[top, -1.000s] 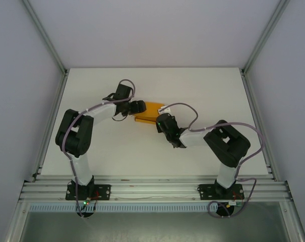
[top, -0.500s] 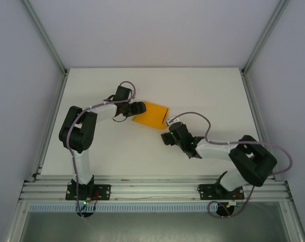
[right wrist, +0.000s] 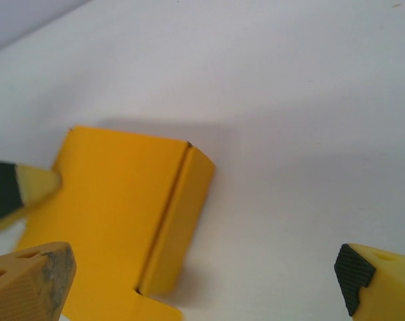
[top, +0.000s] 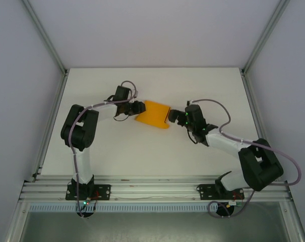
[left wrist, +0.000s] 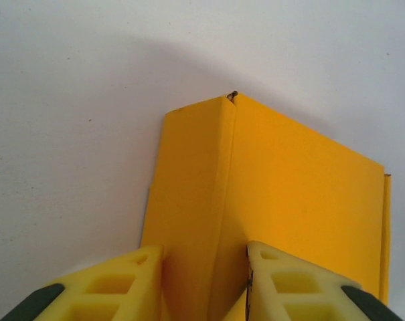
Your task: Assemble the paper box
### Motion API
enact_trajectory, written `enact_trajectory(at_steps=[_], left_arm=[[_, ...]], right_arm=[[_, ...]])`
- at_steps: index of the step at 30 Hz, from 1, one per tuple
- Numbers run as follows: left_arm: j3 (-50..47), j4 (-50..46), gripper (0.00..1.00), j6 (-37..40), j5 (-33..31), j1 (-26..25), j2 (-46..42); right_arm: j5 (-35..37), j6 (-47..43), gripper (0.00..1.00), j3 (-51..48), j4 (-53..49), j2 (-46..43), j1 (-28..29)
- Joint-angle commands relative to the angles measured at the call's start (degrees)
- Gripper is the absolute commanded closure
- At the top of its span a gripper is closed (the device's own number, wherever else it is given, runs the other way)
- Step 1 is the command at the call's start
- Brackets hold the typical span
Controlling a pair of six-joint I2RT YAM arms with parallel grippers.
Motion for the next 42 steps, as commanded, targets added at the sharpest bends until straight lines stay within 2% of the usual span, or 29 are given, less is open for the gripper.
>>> enact_trajectory(at_steps=[1,5,8,10,13,15,24,28,30,32,34,39,42], left_arm=[[-3.32,1.47,0.68,-3.34,2.79,1.00,1.99],[-8.00,7.44,0.72,-8.48,6.41,2.78,0.65],[-9.65,9.72,0.73,-9.34,7.97,3.67,-0.17],[-10.47,10.99,0.77,-9.85,8.52,4.09,-0.45],[-11.93,15.07,0.77,-11.96,11.39,5.21,-0.11],[-12.48,16.58,0.81,-12.83,12.23,5.86,0.14],[-13.65,17.83,0.82,-11.26,13.47,6.94,-0.44],[-12.62,17.70,0.81,-10.70,14.55,6.99,0.15],[-11.99,17.05,0.82,-9.93,14.80,6.98,0.25],[-11.30,15.84,0.82,-8.63,14.41,6.94,0.27],[-10.81,14.75,0.81,-7.58,13.98,6.94,0.36],[-10.21,15.16,0.80,-6.89,14.19,6.94,-0.05],[-9.64,16.43,0.73,-6.14,14.70,6.94,-1.21]], right_arm=[[-7.59,7.03,0.00,4.27,-3.62,4.03,-0.84],[-15.63,11.33,0.00,6.70,-1.69,8.81,-3.81],[-21.48,13.78,0.00,7.29,1.89,12.12,-5.51],[-24.25,13.80,0.00,8.41,2.52,14.06,-5.76],[-27.18,13.95,0.00,10.30,2.74,17.11,-5.84],[-29.02,14.38,0.00,11.37,3.86,19.07,-5.93],[-34.41,13.88,0.03,18.17,3.66,25.88,-6.35],[-38.70,15.76,0.18,21.59,6.48,29.85,-7.15],[-41.22,18.40,0.24,21.70,11.33,31.36,-8.09],[-44.02,21.33,0.34,21.63,16.44,32.63,-9.36],[-46.51,23.52,0.38,21.53,19.78,33.25,-9.94],[-48.34,22.77,0.56,21.27,19.90,32.38,-9.94],[-48.51,22.32,0.59,20.99,18.57,31.50,-9.97]])
